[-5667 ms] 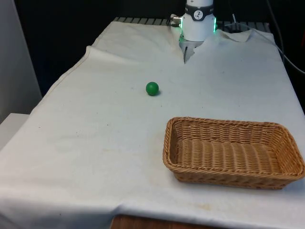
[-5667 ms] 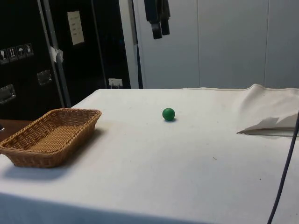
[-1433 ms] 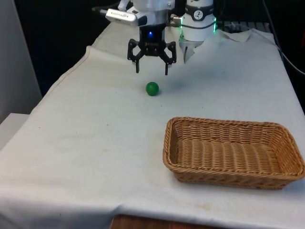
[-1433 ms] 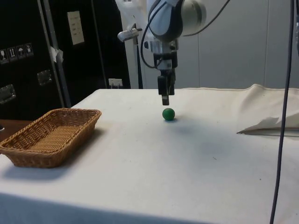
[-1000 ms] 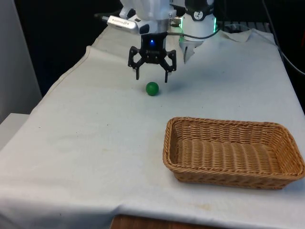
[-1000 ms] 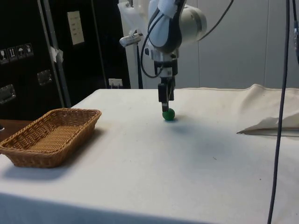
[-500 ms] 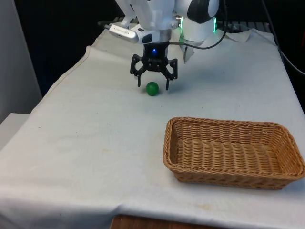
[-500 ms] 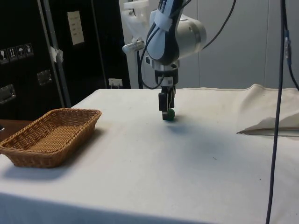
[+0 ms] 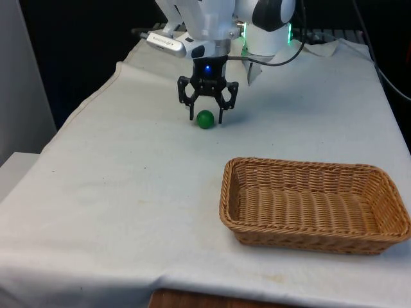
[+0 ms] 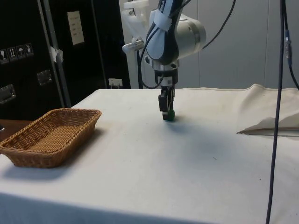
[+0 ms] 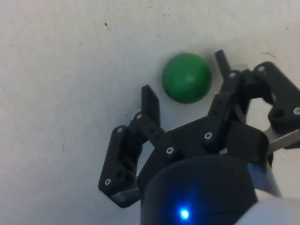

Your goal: Pick up the ball and place it into the basket.

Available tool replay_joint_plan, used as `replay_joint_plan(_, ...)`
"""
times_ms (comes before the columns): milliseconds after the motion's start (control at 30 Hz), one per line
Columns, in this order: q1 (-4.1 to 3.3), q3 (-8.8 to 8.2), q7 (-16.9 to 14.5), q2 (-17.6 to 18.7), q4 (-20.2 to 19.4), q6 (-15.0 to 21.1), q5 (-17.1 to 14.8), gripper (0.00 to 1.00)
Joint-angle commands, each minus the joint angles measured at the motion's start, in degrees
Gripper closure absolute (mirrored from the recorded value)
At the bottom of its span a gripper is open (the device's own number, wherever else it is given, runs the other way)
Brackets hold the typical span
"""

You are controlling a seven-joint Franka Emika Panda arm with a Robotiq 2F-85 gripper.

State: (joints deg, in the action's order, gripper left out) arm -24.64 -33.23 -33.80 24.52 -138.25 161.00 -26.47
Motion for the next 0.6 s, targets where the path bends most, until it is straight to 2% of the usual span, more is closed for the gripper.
replay_joint_plan(0, 0.00, 0.00, 0.0, 0.0, 0.0, -0.1, 0.0, 0.71)
replay_joint_plan(33, 0.06, 0.06, -0.1, -0.1, 0.0, 0.0, 0.0, 0.71)
replay_joint_plan(133, 0.00, 0.06, -0.1, 0.0, 0.0, 0.0, 0.0, 1.00)
replay_joint_plan(367, 0.00, 0.00, -0.1, 0.0, 0.1, 0.0, 0.0, 1.00)
replay_joint_plan(433, -0.52, -1.03, 0.2, -0.9, 0.0, -0.7, 0.8, 1.00)
replay_joint_plan(533, -0.86, -1.78, 0.3, -1.9, -0.1, -1.1, 1.4, 1.00)
replay_joint_plan(567, -0.11, -0.57, -0.2, -1.4, 0.2, -0.4, 0.2, 1.00)
